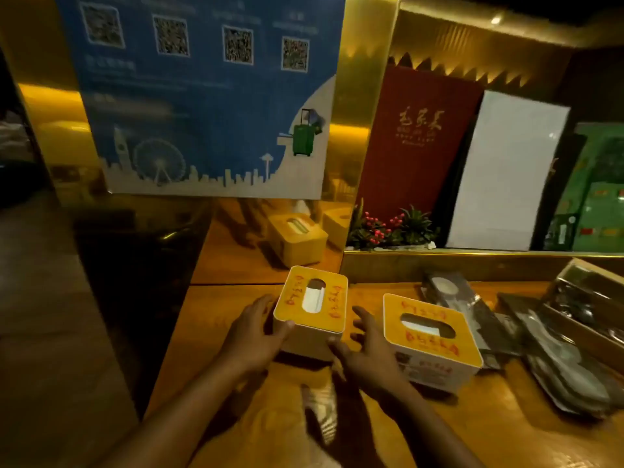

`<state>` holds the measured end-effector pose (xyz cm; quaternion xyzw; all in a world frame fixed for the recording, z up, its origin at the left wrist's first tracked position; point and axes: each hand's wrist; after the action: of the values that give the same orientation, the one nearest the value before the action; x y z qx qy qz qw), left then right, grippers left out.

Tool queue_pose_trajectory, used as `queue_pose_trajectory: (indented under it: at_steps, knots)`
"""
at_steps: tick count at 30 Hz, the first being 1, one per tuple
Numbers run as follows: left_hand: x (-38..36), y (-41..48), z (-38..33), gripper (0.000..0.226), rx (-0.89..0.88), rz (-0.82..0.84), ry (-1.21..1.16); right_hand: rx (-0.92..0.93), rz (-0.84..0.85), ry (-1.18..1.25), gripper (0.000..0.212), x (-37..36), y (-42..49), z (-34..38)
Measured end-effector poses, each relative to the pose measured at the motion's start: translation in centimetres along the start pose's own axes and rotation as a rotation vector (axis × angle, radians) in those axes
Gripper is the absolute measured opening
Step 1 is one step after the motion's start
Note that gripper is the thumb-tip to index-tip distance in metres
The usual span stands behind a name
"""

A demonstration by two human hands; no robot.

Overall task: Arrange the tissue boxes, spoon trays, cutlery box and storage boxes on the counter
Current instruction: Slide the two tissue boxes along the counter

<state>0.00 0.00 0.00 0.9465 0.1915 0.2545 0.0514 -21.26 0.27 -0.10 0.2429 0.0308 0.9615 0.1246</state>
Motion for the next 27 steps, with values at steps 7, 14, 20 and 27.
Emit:
queue_pose_trajectory:
  at_steps: [7,14,20,27]
  knots:
    - [-1.5,1.4,0.6,0.052,0.051,0.043,-0.213,0.157,0.046,0.170,0.097,-1.9,1.3,-1.5]
    - [-2.6,1.8,1.5,0.032,0.048,0.053,-0.267,0.174,0.007,0.176,0.081,-2.6,2.6,-2.1]
    - [-3.3,2.0,2.2,0.035,0.027,0.028,-0.267,0.182,-0.018,0.157,0.085,-2.8,3.0,-2.5]
    - [-3.5,2.4,1.9,0.035,0.007,0.040,-0.264,0.186,-0.064,0.146,0.089,-3.4,3.0,-2.9]
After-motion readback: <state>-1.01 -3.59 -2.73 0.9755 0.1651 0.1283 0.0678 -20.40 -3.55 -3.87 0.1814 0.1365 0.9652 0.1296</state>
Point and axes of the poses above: each hand's wrist, its own y-axis towards the middle knuckle, its own x-axis out of the back of the hand, z = x × y, and after that the axes turned 14 degrees about -z, right-handed
